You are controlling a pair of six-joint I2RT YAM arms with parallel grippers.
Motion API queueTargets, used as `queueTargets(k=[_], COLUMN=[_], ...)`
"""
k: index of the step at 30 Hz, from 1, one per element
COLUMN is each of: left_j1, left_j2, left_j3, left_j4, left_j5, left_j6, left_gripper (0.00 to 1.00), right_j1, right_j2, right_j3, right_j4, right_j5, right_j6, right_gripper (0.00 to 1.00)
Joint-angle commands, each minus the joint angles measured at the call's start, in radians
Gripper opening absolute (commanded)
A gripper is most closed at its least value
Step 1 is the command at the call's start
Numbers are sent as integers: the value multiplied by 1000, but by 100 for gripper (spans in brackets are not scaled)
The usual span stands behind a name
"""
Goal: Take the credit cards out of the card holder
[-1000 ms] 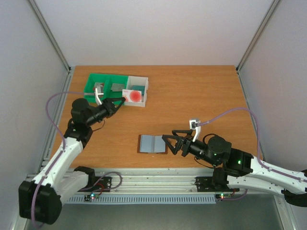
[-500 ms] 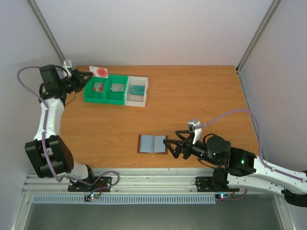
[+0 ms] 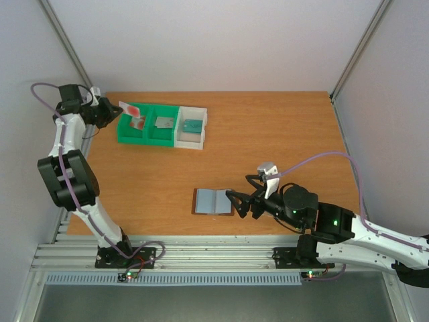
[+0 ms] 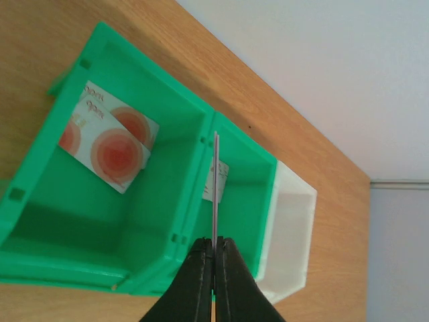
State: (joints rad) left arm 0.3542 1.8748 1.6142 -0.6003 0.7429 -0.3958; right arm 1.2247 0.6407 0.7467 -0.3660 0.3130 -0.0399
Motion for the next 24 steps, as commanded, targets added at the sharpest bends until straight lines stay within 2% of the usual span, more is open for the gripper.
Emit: queueTargets(k=[1, 11, 17, 24], left_j1=[9, 15, 16, 15], left_j2=[112, 379, 496, 563], left_j3=[170, 480, 547, 583], left_j4=[-135, -312, -339, -335], left_j5=[-4, 17, 33, 68], left_j6=[111, 230, 252, 237], left_gripper=[0, 0, 0, 0], right_j1=[-2, -3, -4, -21], right_j2=[54, 148, 224, 304], right_j3=[60, 95, 107, 149], right_j4=[20, 43, 83, 84], right_j5=[44, 124, 136, 127], right_j6=[-72, -108, -117, -120], right_gripper=[99, 98, 99, 98])
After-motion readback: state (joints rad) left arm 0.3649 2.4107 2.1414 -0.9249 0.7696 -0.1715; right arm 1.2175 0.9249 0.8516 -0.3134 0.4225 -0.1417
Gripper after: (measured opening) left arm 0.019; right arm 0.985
